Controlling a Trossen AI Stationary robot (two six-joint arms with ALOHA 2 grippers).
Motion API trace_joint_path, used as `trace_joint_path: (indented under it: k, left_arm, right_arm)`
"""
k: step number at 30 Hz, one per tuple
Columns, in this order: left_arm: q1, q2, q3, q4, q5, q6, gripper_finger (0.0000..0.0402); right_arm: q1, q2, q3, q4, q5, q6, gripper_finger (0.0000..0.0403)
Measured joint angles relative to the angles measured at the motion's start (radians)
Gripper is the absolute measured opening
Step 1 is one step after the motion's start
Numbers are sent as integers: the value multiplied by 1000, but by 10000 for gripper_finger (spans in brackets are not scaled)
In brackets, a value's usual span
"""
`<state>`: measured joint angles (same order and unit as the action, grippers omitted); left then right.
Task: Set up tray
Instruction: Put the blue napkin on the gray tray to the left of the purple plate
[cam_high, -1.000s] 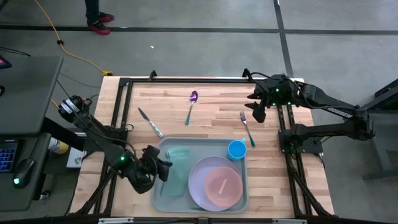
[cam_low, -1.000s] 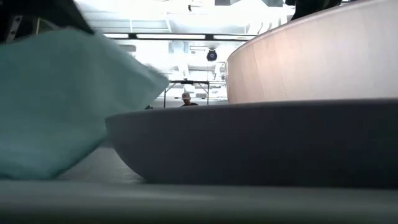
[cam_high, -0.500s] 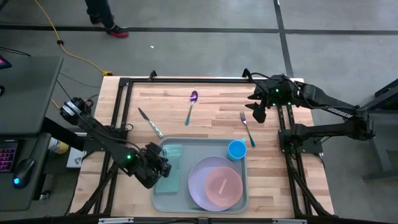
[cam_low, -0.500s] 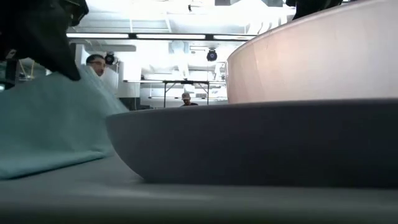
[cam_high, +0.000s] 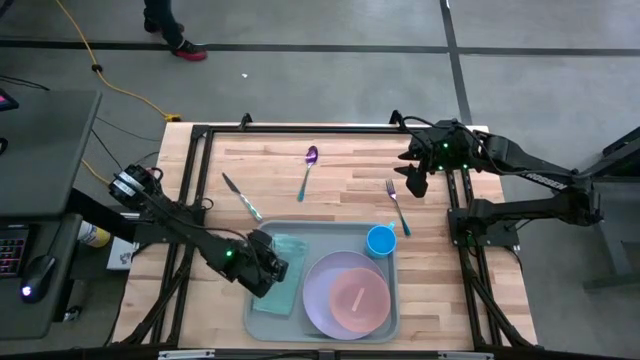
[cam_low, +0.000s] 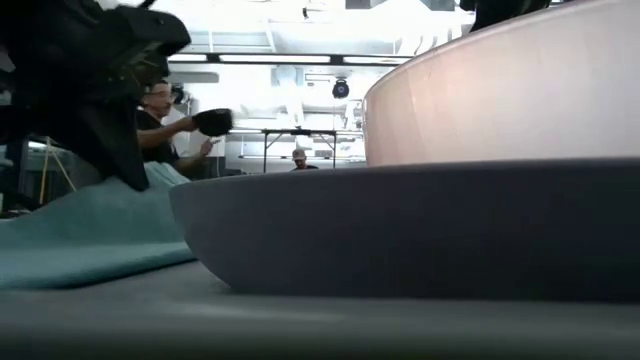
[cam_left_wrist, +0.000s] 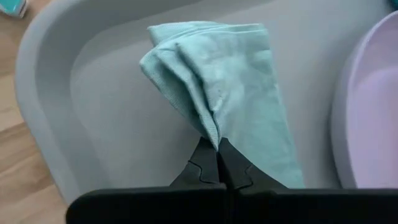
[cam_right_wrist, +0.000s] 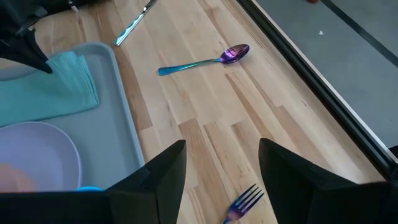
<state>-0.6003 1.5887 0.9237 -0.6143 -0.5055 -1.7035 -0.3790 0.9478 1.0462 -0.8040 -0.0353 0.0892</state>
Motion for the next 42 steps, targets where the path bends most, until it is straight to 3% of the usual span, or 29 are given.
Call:
trace_joint_path:
  k: [14, 21, 42]
  left_arm:
    - [86, 0, -2, -73, 43, 4, 11]
    - [83, 92, -2, -46, 118, 5, 11]
    - [83, 117, 64, -156, 120, -3, 15]
  right_arm:
    - [0, 0, 0, 0, 0, 7, 179]
    - [0, 0, 0, -4, -1, 7, 179]
    - [0, 0, 0, -24, -2, 4, 179]
